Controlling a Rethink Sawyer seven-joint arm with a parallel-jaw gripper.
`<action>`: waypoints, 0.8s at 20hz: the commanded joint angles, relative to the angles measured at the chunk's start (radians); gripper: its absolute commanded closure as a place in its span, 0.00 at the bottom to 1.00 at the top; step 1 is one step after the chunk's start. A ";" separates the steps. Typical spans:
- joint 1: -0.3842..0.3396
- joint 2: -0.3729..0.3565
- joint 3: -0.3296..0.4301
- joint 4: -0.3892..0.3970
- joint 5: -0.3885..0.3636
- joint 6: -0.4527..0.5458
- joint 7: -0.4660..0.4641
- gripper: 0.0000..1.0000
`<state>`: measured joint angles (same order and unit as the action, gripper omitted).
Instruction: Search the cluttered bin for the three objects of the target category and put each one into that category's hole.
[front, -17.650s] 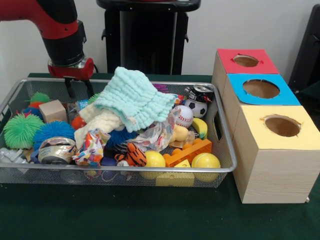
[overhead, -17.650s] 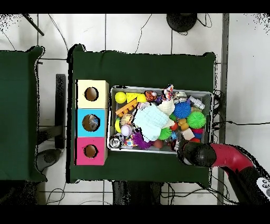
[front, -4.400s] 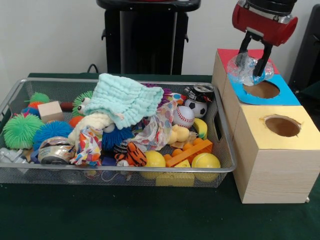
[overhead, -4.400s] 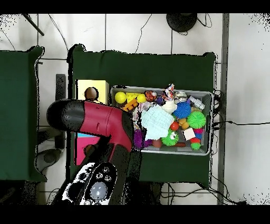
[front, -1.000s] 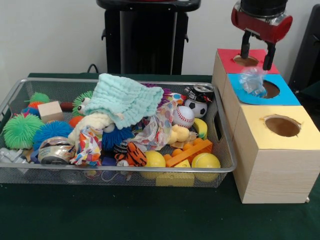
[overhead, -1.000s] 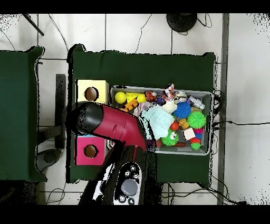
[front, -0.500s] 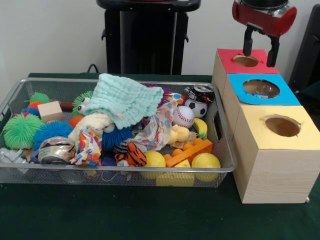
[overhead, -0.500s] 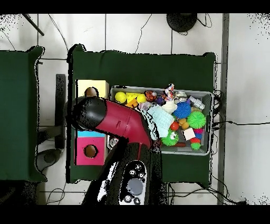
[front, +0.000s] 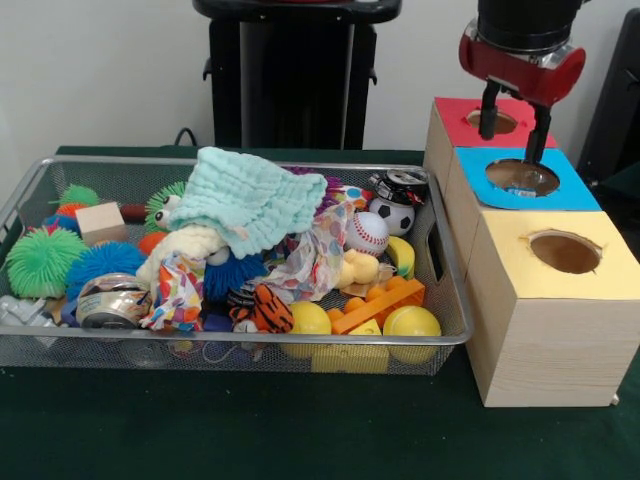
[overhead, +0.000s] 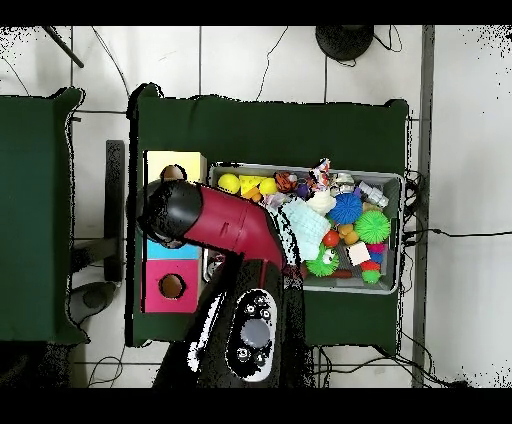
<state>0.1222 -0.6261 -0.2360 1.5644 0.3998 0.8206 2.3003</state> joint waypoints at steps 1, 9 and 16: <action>-0.063 0.060 -0.023 -0.097 -0.135 -0.027 0.029 0.00; -0.151 -0.013 0.000 -0.096 -0.204 0.064 -0.032 0.00; -0.310 -0.067 0.076 -0.057 -0.295 0.008 -0.243 0.00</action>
<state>-0.0580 -0.6615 -0.2458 1.4942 0.2144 0.8208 2.2999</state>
